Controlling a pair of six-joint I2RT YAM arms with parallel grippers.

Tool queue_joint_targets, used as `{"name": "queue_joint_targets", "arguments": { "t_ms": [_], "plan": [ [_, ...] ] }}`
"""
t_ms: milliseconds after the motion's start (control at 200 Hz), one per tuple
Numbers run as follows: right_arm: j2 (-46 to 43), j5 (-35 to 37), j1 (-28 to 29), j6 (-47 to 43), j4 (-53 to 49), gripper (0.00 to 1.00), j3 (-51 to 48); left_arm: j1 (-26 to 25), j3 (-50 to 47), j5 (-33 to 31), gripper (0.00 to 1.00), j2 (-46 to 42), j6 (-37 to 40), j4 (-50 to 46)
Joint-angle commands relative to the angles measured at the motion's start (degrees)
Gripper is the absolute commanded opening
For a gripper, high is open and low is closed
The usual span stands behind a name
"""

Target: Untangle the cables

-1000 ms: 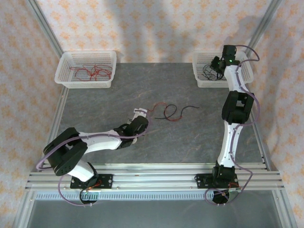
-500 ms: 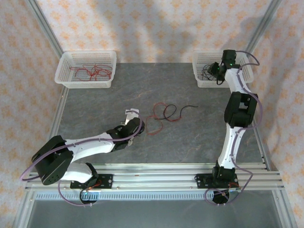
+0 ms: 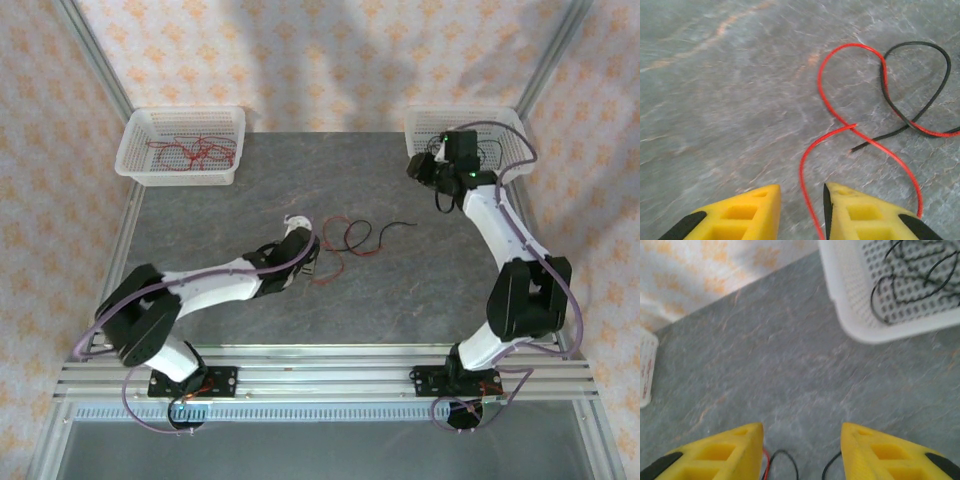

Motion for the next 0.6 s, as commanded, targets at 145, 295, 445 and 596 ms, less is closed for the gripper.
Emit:
{"name": "queue_joint_targets", "arguments": {
  "t_ms": [145,295,445,596],
  "plan": [
    [-8.02,-0.8,4.26,0.47,-0.48,0.44,-7.54,4.91,9.67,12.24,0.27,11.79,5.95,-7.64],
    [-11.28,-0.19,4.46,0.69,-0.63,0.44,-10.4,5.5,14.13,12.22,0.27,15.95,7.33,-12.81],
    [-12.4,0.28,4.47,0.53,-0.85,0.44,-11.5,5.5,16.22,12.05,0.26,17.84,6.9,-16.24],
    [-12.18,-0.2,4.45,0.32,-0.48,0.44,-11.76,5.5,16.14,9.34,0.27,16.98,5.86,-18.41]
  ]
}}
